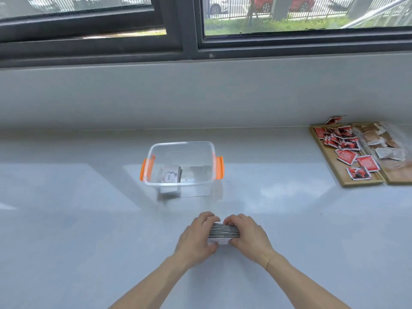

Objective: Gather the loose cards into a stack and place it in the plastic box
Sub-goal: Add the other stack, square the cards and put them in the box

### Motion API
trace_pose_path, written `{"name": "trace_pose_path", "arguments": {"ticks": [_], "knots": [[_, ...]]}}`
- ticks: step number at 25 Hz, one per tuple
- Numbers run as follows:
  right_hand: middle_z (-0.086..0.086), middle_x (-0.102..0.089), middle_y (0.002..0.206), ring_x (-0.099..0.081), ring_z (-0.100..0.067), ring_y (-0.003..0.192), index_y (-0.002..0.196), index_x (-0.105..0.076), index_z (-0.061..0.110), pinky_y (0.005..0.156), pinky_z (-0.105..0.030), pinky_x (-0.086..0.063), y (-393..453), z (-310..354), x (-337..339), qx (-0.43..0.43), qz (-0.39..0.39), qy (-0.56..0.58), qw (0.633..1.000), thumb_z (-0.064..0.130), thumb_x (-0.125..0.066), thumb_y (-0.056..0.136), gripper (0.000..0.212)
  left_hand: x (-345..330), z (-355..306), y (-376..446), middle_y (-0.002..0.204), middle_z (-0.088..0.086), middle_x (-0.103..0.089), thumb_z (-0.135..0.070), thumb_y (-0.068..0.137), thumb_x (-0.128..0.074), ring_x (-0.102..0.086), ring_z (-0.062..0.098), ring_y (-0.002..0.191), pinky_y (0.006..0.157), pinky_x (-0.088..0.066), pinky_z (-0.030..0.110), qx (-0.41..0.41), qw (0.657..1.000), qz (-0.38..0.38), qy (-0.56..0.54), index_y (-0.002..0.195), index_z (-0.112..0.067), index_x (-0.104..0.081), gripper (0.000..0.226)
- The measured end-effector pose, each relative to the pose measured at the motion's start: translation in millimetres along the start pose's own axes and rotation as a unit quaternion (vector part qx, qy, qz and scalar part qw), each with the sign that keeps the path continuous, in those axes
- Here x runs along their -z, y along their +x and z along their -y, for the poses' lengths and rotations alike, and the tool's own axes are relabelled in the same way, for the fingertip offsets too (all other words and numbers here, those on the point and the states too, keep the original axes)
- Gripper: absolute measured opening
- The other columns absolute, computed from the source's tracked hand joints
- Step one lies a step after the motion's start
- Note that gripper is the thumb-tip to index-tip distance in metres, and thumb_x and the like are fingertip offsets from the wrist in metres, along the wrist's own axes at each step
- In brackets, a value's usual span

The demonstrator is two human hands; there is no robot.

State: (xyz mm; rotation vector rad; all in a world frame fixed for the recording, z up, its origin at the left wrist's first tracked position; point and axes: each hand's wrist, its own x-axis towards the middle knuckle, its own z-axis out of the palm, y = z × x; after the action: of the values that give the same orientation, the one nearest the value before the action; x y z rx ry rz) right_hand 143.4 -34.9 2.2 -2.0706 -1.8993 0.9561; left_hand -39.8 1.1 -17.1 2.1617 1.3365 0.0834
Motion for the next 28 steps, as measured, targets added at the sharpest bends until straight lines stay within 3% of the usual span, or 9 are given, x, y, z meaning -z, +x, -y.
{"name": "trace_pose_path", "arguments": {"ticks": [5, 11, 16, 21, 23, 28], "knots": [[0.012, -0.057, 0.115, -0.050, -0.019, 0.104, 0.119, -0.051, 0.035, 0.083, -0.036, -0.043, -5.1, 19.8, -15.0, 0.078, -0.031, -0.059, 0.995, 0.019, -0.058, 0.081, 0.043, 7.2, 21.3, -15.6, 0.115, -0.014, -0.058, -0.033, 0.080, -0.058, -0.053, 0.014, 0.105, 0.079, -0.043, 0.029, -0.020, 0.999, -0.017, 0.020, 0.121, -0.037, -0.042, 0.043], [0.011, -0.058, 0.114, -0.053, -0.019, 0.102, 0.122, -0.052, 0.032, 0.084, -0.033, -0.042, -3.7, 25.3, -34.3, 0.110, -0.082, -0.111, 0.984, 0.015, -0.062, 0.080, 0.047, -0.8, 33.7, -18.1, 0.120, -0.011, -0.057, -0.026, 0.085, -0.055, -0.050, 0.016, 0.110, 0.091, -0.037, 0.029, -0.056, 0.994, -0.068, 0.059, 0.127, -0.030, -0.045, 0.043], [0.008, -0.054, 0.124, -0.049, -0.024, 0.110, 0.128, -0.046, 0.030, 0.091, -0.035, -0.040, -3.4, 16.5, -58.7, 0.070, -0.034, -0.159, 0.984, 0.016, -0.058, 0.079, 0.053, -22.1, 39.1, -19.2, 0.136, -0.003, -0.045, -0.023, 0.087, -0.049, -0.038, 0.021, 0.129, 0.101, -0.033, 0.035, -0.045, 0.987, 0.002, 0.152, 0.132, -0.020, -0.039, 0.046], [0.004, -0.057, 0.116, -0.052, -0.028, 0.107, 0.121, -0.049, 0.026, 0.106, -0.055, -0.031, 1.2, 21.8, -65.2, 0.041, -0.039, -0.212, 0.976, 0.028, -0.061, 0.074, 0.049, -22.4, 42.0, -11.6, 0.131, -0.002, -0.047, -0.026, 0.086, -0.048, -0.039, 0.020, 0.127, 0.102, -0.032, 0.034, -0.045, 0.989, 0.000, 0.139, 0.125, -0.019, -0.044, 0.040], [0.004, -0.062, 0.105, -0.058, -0.028, 0.097, 0.113, -0.054, 0.024, 0.102, -0.058, -0.038, 4.0, 24.8, -65.7, 0.042, -0.065, -0.224, 0.972, 0.037, -0.066, 0.071, 0.046, -18.9, 41.4, -5.8, 0.126, -0.001, -0.050, -0.027, 0.084, -0.047, -0.042, 0.021, 0.122, 0.100, -0.033, 0.034, -0.034, 0.989, 0.003, 0.141, 0.119, -0.019, -0.045, 0.036], [0.003, -0.061, 0.092, -0.057, -0.028, 0.083, 0.104, -0.057, 0.024, 0.087, -0.047, -0.049, 14.4, 25.6, -64.0, 0.047, -0.085, -0.232, 0.968, 0.041, -0.068, 0.070, 0.039, -15.3, 40.3, 3.0, 0.117, -0.002, -0.053, -0.026, 0.079, -0.047, -0.047, 0.022, 0.114, 0.098, -0.034, 0.035, -0.016, 0.991, 0.013, 0.130, 0.113, -0.019, -0.047, 0.034]]}}
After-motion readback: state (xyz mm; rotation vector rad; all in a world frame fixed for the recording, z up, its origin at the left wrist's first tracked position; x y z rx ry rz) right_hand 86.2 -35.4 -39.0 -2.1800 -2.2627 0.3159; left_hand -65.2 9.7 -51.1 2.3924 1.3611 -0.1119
